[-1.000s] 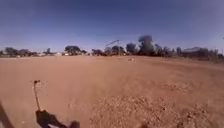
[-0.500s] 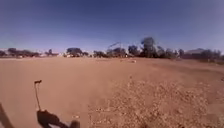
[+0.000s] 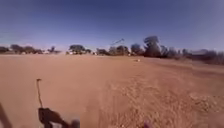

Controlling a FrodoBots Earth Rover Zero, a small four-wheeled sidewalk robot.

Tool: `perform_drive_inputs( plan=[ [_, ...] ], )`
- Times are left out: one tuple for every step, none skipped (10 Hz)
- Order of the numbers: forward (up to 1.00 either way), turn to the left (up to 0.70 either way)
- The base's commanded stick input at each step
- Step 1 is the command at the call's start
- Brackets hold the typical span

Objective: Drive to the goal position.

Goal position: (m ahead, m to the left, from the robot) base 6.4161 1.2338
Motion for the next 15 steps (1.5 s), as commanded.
perform_drive_inputs(
  plan=[
    [0.7,0.0],
    [0.7,0.0],
    [0.7,0.0],
    [0.7,0.0],
    [0.7,0.0],
    [0.7,0.0],
    [0.7,0.0],
    [0.7,0.0],
    [0.7,0.0],
    [0.7,0.0],
    [0.7,0.0],
    [0.7,0.0],
    [0.7,0.0],
    [0.7,0.0],
    [0.7,0.0]
  ],
)
